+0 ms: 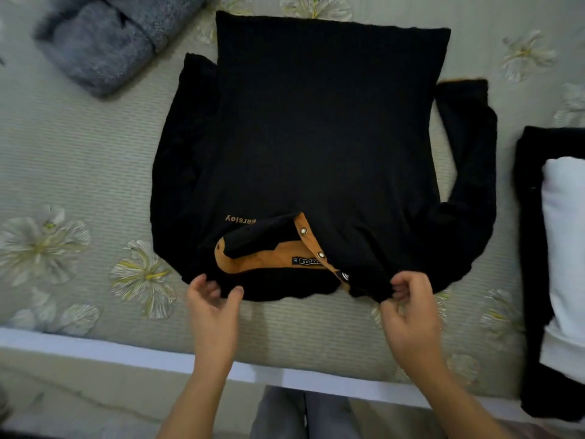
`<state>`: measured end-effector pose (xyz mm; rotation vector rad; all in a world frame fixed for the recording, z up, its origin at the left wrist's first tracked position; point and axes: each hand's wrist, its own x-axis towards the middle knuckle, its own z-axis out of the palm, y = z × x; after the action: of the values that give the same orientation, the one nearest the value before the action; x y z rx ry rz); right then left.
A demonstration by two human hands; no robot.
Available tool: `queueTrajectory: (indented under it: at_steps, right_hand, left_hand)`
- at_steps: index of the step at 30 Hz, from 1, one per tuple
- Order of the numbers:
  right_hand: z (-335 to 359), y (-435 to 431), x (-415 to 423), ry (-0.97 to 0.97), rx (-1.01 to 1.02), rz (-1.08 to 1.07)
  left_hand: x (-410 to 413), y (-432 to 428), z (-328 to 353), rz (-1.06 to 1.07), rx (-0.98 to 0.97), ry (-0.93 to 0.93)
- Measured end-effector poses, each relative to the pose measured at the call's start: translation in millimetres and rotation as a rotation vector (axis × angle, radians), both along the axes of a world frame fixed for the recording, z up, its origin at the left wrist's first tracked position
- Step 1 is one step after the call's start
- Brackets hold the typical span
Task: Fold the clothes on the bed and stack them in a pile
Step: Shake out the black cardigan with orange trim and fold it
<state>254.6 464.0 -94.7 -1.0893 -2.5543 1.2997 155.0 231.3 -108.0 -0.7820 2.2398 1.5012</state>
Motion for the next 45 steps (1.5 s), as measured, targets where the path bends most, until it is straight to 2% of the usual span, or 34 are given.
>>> queueTrajectory:
  at_steps: [2, 4, 8, 12, 15, 18, 21, 26, 29, 31, 33, 36, 39, 42, 43, 45]
  right_hand:
    - [-6.5, -4.0, 2.4, -0.107, -0.151, -0.066]
    - [-9.8, -7.1, -2.6, -0.107, -0.191, -0.009]
    - [-4.2, -5.4, -21.3, 0.051, -0.162, 0.008]
    - [9.7, 13.1, -23.4, 0.083, -0.287, -0.171]
    - [21.6, 25.9, -13.0, -0.043, -0.269, -0.213]
    - [26.1, 22.9, -2.8, -0.218, -0.228, -0.096]
    - [26.4, 15.4, -0.1, -0.306, -0.207, -0.052]
    - [25.2, 13.6, 2.7, -0.348, -0.533, 0.025]
    - [21.4, 11.9, 3.6, -0.435, -0.297, 0.082]
    - [22.8, 7.5, 0.3, -0.518, -0.219, 0.125]
    - [23.3, -3.2, -2.1, -0.579, -0.129, 0.259]
    - [17.8, -21.1, -5.6, -0.639, 0.120, 0.503]
    - [16.4, -27.6, -7.8, -0.550, 0.127, 0.465]
    - [14.9, -26.3, -6.1, -0.352, 0.125, 0.266]
    - [13.1, -24.7, -5.3, -0.347, 0.113, 0.218]
    - [8.3, -19.0, -6.1, -0.467, 0.078, 0.222]
  left_hand:
    - [0.0, 2.3, -6.9, 0.050, 0.080, -0.122]
    - [-4.4, 5.9, -7.3, 0.000, 0.087, -0.137]
    - [-16.5, 12.6, 8.8, -0.036, 0.074, 0.007]
    - [-22.4, 1.7, 30.6, -0.013, 0.199, 0.063]
    - [-20.0, -17.0, 33.5, -0.088, 0.040, 0.078]
    - [-5.8, -25.0, 26.7, -0.232, -0.116, 0.029]
    - [14.7, -19.9, 22.0, -0.364, -0.134, -0.007]
    - [30.8, -7.5, 21.3, -0.604, -0.145, 0.147]
    - [33.5, -5.4, 21.4, -0.701, -0.163, 0.214]
    - [34.2, -6.2, 21.6, -0.720, -0.145, 0.211]
    - [36.1, -7.9, 22.2, -0.764, -0.135, 0.181]
    - [38.8, -11.5, 22.8, -0.826, -0.126, 0.166]
    - [38.9, -14.6, 23.4, -0.819, -0.106, 0.168]
    - [37.6, -17.4, 20.9, -0.776, -0.097, 0.122]
    - [37.0, -17.8, 19.3, -0.778, -0.101, 0.100]
    - [36.6, -16.2, 17.0, -0.819, -0.117, 0.044]
